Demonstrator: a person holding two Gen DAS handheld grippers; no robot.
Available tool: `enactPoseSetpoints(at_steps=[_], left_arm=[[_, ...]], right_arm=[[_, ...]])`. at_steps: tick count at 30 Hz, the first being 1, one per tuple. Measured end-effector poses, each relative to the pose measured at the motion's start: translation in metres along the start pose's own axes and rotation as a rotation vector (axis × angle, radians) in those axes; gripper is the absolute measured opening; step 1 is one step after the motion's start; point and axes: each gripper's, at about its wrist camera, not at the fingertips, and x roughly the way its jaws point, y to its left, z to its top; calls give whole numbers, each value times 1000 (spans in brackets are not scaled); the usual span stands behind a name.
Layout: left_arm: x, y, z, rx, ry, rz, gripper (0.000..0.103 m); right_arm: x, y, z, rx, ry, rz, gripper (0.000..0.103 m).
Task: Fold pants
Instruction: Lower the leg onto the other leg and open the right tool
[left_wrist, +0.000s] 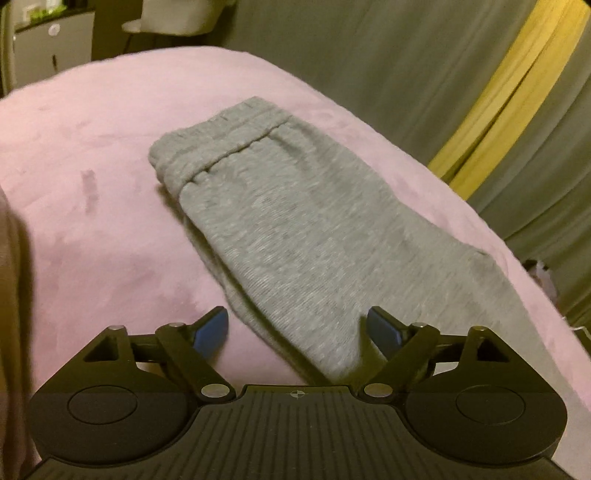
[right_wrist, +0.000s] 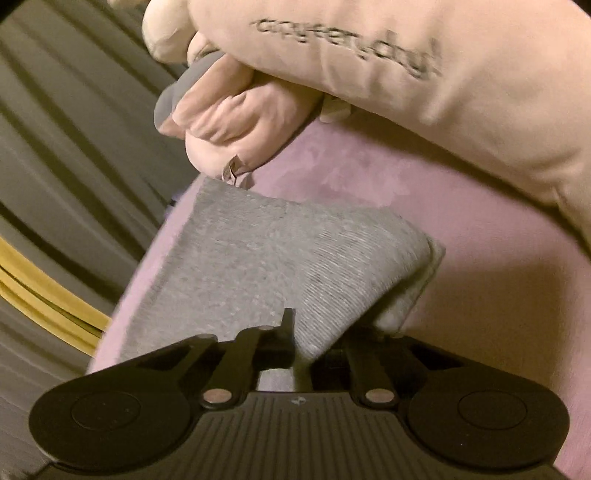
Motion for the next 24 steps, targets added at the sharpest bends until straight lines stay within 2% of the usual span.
enactPoseSetpoints(at_steps=[2, 4, 5, 7, 9, 10, 11, 14, 18, 21, 24], left_arm=[[-10, -5, -1, 19, -35, 18, 87], [-23, -9, -3, 27, -82, 27, 88], [-30, -11, -5, 26, -109, 29, 91], [-43, -15, -9, 18, -147, 24, 95], [-48, -22, -15, 31, -168, 3, 95], [-49, -28, -19, 53, -168, -5, 95], [-49, -34, -22, 80, -163, -4, 95], [-48, -53, -36, 164, -158, -9, 96], [-41, -83, -64, 273, -94, -53, 96], [-35, -104, -89, 349, -47, -115, 96], [-31, -118, -110, 455, -36, -166, 97]], right_arm=[[-17, 11, 5, -74, -87, 48, 5], [-32, 13, 6, -106, -170, 131, 5], [-36, 13, 5, -133, -200, 142, 5], [-26, 8, 1, -181, -170, 87, 5], [0, -9, -2, -167, -47, -4, 7], [7, -20, -4, -134, 1, -4, 6], [2, -27, -4, -105, -22, 30, 6], [-13, -33, 0, -70, -44, 39, 16], [-22, -44, 6, -10, -49, 31, 17], [-31, -57, 9, 39, -45, -8, 17], [-38, -73, 4, 125, -10, 29, 18]])
